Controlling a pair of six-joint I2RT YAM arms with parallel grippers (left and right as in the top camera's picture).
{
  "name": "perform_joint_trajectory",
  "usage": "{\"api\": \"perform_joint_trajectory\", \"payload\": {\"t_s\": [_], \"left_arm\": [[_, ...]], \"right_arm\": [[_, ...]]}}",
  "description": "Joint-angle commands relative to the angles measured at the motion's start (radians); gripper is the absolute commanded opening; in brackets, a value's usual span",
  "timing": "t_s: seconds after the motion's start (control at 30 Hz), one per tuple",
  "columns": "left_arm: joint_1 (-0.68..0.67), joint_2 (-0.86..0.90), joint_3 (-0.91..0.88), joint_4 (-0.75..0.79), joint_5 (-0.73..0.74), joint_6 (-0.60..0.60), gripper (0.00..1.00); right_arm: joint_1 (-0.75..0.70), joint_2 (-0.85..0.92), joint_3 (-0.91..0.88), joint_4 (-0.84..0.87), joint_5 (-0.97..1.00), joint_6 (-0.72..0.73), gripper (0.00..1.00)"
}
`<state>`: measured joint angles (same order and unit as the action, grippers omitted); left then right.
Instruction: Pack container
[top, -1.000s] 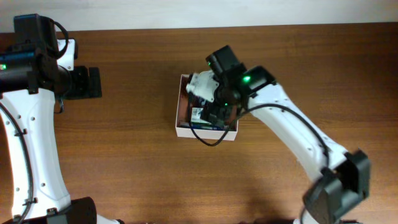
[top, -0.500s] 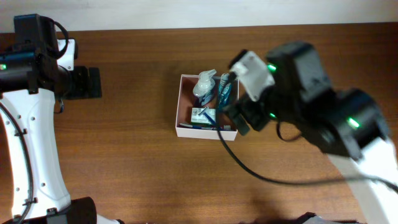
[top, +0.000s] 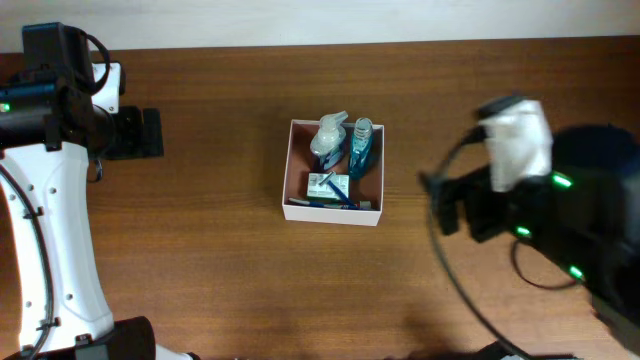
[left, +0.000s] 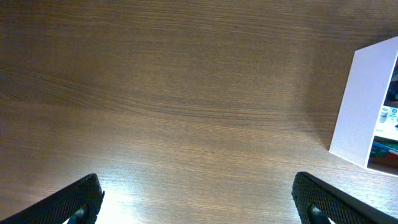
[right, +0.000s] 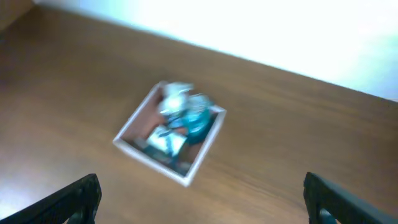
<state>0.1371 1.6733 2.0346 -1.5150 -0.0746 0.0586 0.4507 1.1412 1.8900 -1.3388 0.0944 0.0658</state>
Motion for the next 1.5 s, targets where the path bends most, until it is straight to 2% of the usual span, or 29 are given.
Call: {"api": "perform_joint_trajectory", "payload": {"t_s": [0.0, 0.07, 0.17, 0.3, 0.5, 0.7, 0.8, 1.03, 1.47], "left_arm": [[0.003, -0.019, 0.01, -0.001, 0.007, -0.01, 1.0], [0.003, -0.019, 0.01, 0.0, 0.007, -0.01, 0.99], [0.003, -0.019, 0.01, -0.001, 0.008, -0.01, 0.99], [0.003, -0.019, 0.01, 0.0, 0.007, -0.01, 0.99], [0.003, -0.019, 0.01, -0.001, 0.008, -0.01, 0.99], [0.003, -0.019, 0.01, -0.001, 0.008, -0.01, 0.99], [0.003, -0.019, 0.01, 0.0, 0.007, -0.01, 0.99], [0.003, -0.019, 0.01, 0.0, 0.008, -0.01, 0.99], [0.003, -0.019, 0.01, 0.0, 0.007, -0.01, 0.99]], "right_arm": [[-0.055, -0.08, 0.01, 0.002, 0.105, 0.026, 0.99], [-0.097, -0.119, -0.002, 0.003, 0.105, -0.026, 0.99], [-0.161, -0.184, -0.052, 0.004, 0.098, -0.032, 0.99], [-0.249, -0.323, -0.225, 0.024, 0.063, -0.031, 0.99], [-0.37, -0.629, -0.714, 0.22, -0.012, -0.031, 0.99], [-0.407, -0.915, -1.182, 0.444, -0.099, -0.026, 0.99], [-0.408, -0.992, -1.314, 0.463, -0.106, -0.024, 0.99], [-0.406, -1.074, -1.522, 0.529, -0.114, -0.024, 0.98], [-0.406, -1.138, -1.707, 0.561, -0.113, -0.024, 0.99]]}}
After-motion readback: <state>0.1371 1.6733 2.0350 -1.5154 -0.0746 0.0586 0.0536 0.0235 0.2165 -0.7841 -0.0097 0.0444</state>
